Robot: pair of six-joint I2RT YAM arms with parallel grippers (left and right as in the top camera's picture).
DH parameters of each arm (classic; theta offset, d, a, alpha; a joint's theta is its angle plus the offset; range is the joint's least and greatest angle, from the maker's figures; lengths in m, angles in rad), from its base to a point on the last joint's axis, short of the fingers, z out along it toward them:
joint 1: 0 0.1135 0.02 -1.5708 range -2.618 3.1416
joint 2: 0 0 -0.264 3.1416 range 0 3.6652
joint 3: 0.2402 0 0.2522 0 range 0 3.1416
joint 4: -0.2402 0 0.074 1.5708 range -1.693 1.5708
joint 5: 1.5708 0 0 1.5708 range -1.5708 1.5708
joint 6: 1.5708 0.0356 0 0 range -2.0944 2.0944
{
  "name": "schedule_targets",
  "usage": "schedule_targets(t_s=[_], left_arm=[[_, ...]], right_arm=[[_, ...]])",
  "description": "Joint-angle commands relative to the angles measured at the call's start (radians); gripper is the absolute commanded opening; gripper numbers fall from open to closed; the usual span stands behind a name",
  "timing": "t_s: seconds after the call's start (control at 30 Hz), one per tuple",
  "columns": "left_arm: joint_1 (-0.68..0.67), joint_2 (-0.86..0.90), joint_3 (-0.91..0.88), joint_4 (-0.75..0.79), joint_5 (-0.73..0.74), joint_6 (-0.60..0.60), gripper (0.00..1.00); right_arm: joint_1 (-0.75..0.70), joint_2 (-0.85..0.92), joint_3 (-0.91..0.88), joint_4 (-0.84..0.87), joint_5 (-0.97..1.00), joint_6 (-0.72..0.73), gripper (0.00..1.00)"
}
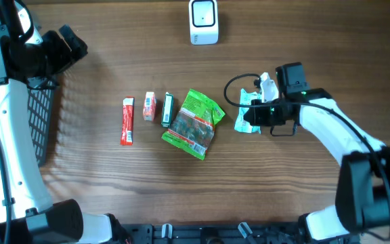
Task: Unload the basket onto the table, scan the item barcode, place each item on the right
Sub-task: 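Lift the wet-wipes pack with the right gripper and pull it rightward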
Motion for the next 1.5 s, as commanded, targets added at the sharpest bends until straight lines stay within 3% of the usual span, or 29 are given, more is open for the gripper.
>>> schedule_targets(t_s=[0.0,0.13,0.4,0.53,0.8,0.9,1.13,1.2,1.27,1.3,1.47], left_arm=[[0.0,0.005,0.0,0.0,0.012,-0.002,1.0],[0.0,0.005,0.0,0.0,0.012,-0.002,1.0],[0.0,0.005,0.0,0.0,0.012,-0.002,1.0],[0.0,0.005,0.0,0.0,0.012,-0.002,1.0],[0.0,0.005,0.0,0.0,0.012,-0.001,1.0],[0.0,0.005,0.0,0.0,0.012,-0.002,1.0],[0.0,0.005,0.0,0.0,0.012,-0.001,1.0],[0.0,0.005,0.0,0.0,0.012,-0.001,1.0],[0.0,0.005,0.0,0.0,0.012,-0.001,1.0],[0.0,0.005,0.0,0.0,0.012,-0.001,1.0],[0.0,0.005,0.0,0.0,0.012,-0.002,1.0]], right_arm=[[0.0,0.096,-0.016,-0.002,0.105,0.052,0.04],[0.001,0.151,-0.015,-0.019,0.099,0.015,0.04],[-0.015,0.01,0.078,-0.115,-0.077,-0.059,0.04],[-0.012,0.014,0.009,-0.013,-0.076,-0.051,0.04],[-0.014,0.015,-0.258,0.345,-0.054,0.114,0.05],[-0.018,0.011,-0.233,0.291,-0.106,0.098,0.05],[-0.018,-0.098,-0.005,-0.059,-0.158,-0.072,0.12],[-0.017,-0.128,0.043,-0.075,-0.128,-0.08,0.2],[-0.018,-0.138,0.078,-0.054,-0.063,-0.123,0.53],[-0.018,-0.137,0.085,-0.02,-0.006,-0.142,0.61],[-0.018,-0.113,0.072,0.097,0.288,-0.174,0.76]])
